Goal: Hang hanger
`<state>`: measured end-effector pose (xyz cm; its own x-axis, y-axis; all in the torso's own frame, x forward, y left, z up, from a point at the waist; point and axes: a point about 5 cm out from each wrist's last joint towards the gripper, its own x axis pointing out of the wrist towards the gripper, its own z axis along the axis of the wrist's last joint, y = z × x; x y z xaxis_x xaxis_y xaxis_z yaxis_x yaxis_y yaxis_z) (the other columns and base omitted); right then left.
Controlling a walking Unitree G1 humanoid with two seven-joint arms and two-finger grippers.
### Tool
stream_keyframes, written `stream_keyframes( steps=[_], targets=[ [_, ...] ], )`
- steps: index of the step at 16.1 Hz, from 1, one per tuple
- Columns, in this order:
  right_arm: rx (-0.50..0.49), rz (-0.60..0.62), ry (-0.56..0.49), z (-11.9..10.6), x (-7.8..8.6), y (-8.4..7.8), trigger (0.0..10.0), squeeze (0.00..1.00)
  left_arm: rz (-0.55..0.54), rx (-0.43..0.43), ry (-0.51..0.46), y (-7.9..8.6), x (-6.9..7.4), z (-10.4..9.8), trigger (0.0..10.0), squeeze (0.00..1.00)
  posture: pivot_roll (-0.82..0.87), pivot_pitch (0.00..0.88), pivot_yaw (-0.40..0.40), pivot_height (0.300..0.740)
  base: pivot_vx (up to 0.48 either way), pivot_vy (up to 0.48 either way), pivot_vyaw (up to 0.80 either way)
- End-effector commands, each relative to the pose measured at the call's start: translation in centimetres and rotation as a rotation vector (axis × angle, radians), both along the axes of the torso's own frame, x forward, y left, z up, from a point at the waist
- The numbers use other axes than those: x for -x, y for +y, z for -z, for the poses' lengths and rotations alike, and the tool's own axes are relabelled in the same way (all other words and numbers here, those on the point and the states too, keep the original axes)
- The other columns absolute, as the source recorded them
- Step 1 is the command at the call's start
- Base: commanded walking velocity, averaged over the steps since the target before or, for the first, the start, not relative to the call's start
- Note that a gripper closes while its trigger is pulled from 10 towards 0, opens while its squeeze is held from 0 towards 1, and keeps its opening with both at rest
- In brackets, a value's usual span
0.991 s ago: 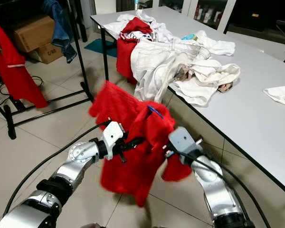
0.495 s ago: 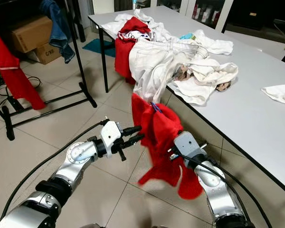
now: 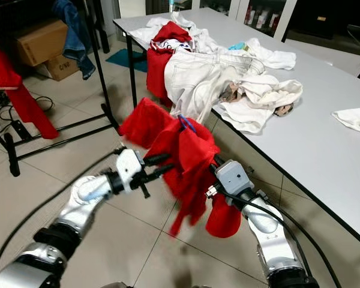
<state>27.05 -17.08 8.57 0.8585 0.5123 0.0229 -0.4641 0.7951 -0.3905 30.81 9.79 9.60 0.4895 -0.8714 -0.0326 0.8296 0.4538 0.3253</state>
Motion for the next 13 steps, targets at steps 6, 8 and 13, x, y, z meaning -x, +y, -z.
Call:
stream_keyframes(
  steps=[6, 8, 13],
  targets=[
    [0.092, -0.110, -0.088, -1.6, -0.3, -1.0, 10.0, 0.00, 0.118, -0.135, -0.001, 3.0, 0.4, -1.5, 10.0, 0.00, -0.03, 0.000, -0.003, 0.740, 0.000, 0.000, 0.00],
    [0.129, -0.144, -0.112, -1.6, -0.2, -1.3, 10.0, 0.00, 0.095, -0.173, 0.005, 4.4, 0.1, -1.9, 10.0, 0.00, -0.03, 0.000, -0.006, 0.740, 0.000, 0.000, 0.00],
    [0.180, -0.184, -0.128, -1.3, -0.1, -1.6, 10.0, 0.00, 0.046, -0.194, -0.064, 6.2, -0.2, -3.4, 10.0, 1.00, -0.02, 0.000, -0.011, 0.740, 0.000, 0.000, 0.00]
  ],
)
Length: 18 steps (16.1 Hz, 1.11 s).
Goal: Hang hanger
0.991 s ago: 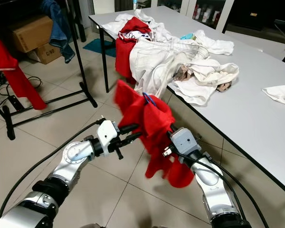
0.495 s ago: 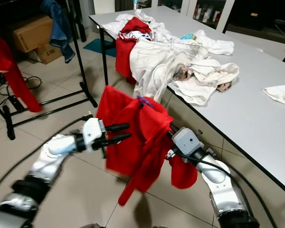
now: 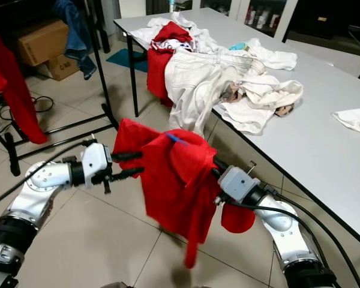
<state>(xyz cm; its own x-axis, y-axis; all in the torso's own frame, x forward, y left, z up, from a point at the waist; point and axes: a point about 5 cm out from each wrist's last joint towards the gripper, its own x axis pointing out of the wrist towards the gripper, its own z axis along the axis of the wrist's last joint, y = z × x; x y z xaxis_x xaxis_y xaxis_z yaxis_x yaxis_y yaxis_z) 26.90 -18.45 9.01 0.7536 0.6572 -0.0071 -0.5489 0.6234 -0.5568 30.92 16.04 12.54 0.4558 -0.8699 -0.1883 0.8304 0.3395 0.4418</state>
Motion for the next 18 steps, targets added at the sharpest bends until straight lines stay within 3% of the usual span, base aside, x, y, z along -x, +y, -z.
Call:
stream_keyframes(
  steps=[1, 4, 5, 6, 7, 8, 10, 15, 16, 18],
  targets=[
    [0.020, -0.001, -0.031, -0.3, -0.1, -0.4, 10.0, 0.00, -0.024, 0.024, -0.068, -0.2, -0.3, -0.7, 10.0, 1.00, -0.02, 0.000, -0.010, 0.740, 0.000, 0.000, 0.00],
    [0.030, 0.009, -0.012, 0.6, 0.3, -1.0, 10.0, 0.00, 0.009, 0.038, -0.116, -0.6, 0.1, -1.0, 10.0, 0.97, -0.02, 0.000, -0.008, 0.740, 0.000, 0.000, 0.00],
    [0.056, -0.009, -0.008, 1.1, 0.8, -1.4, 10.0, 0.00, 0.019, 0.018, -0.128, -0.1, 0.2, -1.3, 10.0, 0.29, -0.02, 0.000, -0.008, 0.740, 0.000, 0.000, 0.00],
    [0.066, -0.019, -0.013, 1.1, 0.9, -1.4, 10.0, 0.00, 0.011, -0.018, -0.131, 0.6, 0.0, -1.4, 10.0, 0.20, -0.02, 0.000, -0.007, 0.740, 0.000, 0.000, 0.00],
    [0.071, -0.029, -0.024, 1.0, 1.0, -1.5, 10.0, 0.00, -0.015, -0.040, -0.103, 1.8, -0.3, -1.6, 10.0, 0.31, -0.02, 0.000, -0.007, 0.740, 0.000, 0.000, 0.00],
    [0.071, -0.038, -0.038, 0.8, 0.9, -1.4, 10.0, 0.00, -0.019, -0.027, -0.068, 2.2, -0.3, -1.6, 10.0, 1.00, -0.02, 0.000, -0.006, 0.740, 0.000, 0.000, 0.00],
    [0.076, -0.069, -0.070, 0.3, 0.8, -1.0, 10.0, 0.00, -0.005, -0.039, -0.039, 2.6, -0.1, -1.2, 10.0, 1.00, -0.02, 0.000, -0.003, 0.740, 0.000, 0.000, 0.00],
    [0.099, -0.170, -0.109, 0.2, 1.6, 0.4, 10.0, 0.00, -0.025, -0.090, -0.122, 2.4, -0.4, -0.8, 10.0, 1.00, -0.03, 0.000, -0.001, 0.740, 0.000, 0.000, 0.00],
    [0.100, -0.192, -0.119, 0.1, 1.7, 0.7, 10.0, 0.00, -0.018, -0.114, -0.123, 2.4, -0.5, -0.7, 10.0, 0.05, -0.03, 0.000, 0.000, 0.740, 0.000, 0.000, 0.00],
    [0.119, -0.229, -0.140, -0.2, 1.9, 1.1, 10.0, 0.00, -0.016, -0.125, -0.097, 2.4, -0.7, -0.4, 10.0, 0.00, -0.04, 0.000, 0.003, 0.740, 0.000, 0.000, 0.00]
  ],
)
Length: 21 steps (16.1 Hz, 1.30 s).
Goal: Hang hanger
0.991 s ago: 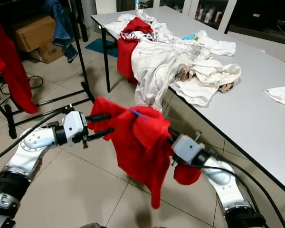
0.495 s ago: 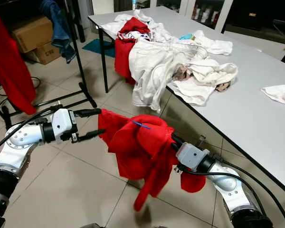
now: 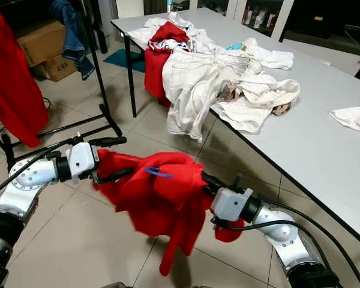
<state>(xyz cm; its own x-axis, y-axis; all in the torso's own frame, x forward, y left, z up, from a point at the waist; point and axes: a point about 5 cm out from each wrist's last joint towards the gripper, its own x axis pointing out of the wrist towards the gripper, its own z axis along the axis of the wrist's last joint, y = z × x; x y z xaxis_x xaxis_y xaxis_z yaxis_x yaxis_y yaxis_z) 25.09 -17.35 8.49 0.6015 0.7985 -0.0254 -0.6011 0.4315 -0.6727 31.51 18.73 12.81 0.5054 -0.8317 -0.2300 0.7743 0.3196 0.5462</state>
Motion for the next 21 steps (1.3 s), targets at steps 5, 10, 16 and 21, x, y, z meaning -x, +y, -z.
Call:
stream_keyframes(
  steps=[5, 10, 16, 21],
  targets=[
    [0.008, -0.051, -0.119, -2.4, -0.7, 0.7, 10.0, 0.00, 0.045, -0.059, 0.237, -0.7, 0.6, 3.0, 10.0, 0.00, -0.05, 0.000, 0.004, 0.740, 0.000, 0.000, 0.00],
    [0.008, -0.094, -0.168, -3.5, -0.9, 1.8, 10.0, 0.00, 0.106, -0.029, 0.341, -1.4, 1.4, 4.1, 2.6, 0.00, -0.04, 0.000, 0.001, 0.740, 0.000, 0.000, 0.00],
    [0.096, -0.192, -0.170, -3.1, 0.3, 1.9, 10.0, 0.00, 0.196, -0.003, 0.377, -2.0, 2.0, 3.8, 0.0, 0.00, -0.04, 0.000, -0.004, 0.740, 0.000, 0.000, 0.00],
    [0.119, -0.179, -0.198, -3.5, -0.1, 1.7, 10.0, 0.00, 0.206, 0.003, 0.379, -1.9, 2.2, 3.6, 0.0, 0.00, -0.04, 0.000, -0.007, 0.740, 0.000, 0.000, 0.00]
  ],
)
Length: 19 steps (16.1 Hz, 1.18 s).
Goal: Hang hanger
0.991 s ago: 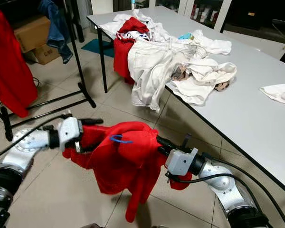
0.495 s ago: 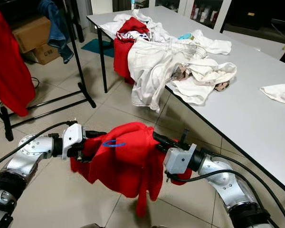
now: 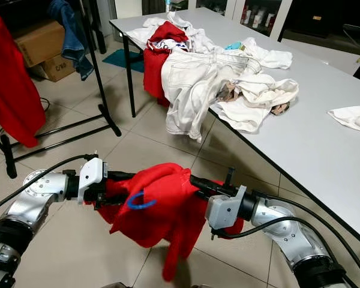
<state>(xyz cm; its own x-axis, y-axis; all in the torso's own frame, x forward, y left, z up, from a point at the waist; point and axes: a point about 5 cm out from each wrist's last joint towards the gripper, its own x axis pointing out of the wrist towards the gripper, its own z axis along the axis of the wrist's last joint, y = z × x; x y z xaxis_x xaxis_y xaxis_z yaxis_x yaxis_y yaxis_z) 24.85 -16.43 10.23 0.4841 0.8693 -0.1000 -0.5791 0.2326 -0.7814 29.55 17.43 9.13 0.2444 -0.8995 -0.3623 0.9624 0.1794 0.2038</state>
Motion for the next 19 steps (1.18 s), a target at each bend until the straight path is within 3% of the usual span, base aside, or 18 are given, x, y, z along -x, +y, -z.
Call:
stream_keyframes(
  steps=[1, 19],
  targets=[
    [-0.037, -0.037, -0.103, -1.81, -0.43, 0.77, 10.0, 0.00, 0.043, -0.005, -0.004, -0.61, 0.24, -0.08, 0.0, 0.00, -0.04, 0.000, -0.007, 0.740, 0.000, 0.000, 0.00],
    [-0.069, 0.016, -0.122, -2.35, -0.65, -0.04, 10.0, 0.00, -0.070, 0.074, -0.027, -0.65, 0.09, 0.05, 0.0, 0.00, -0.03, 0.000, -0.019, 0.740, 0.000, 0.000, 0.00]
  ],
)
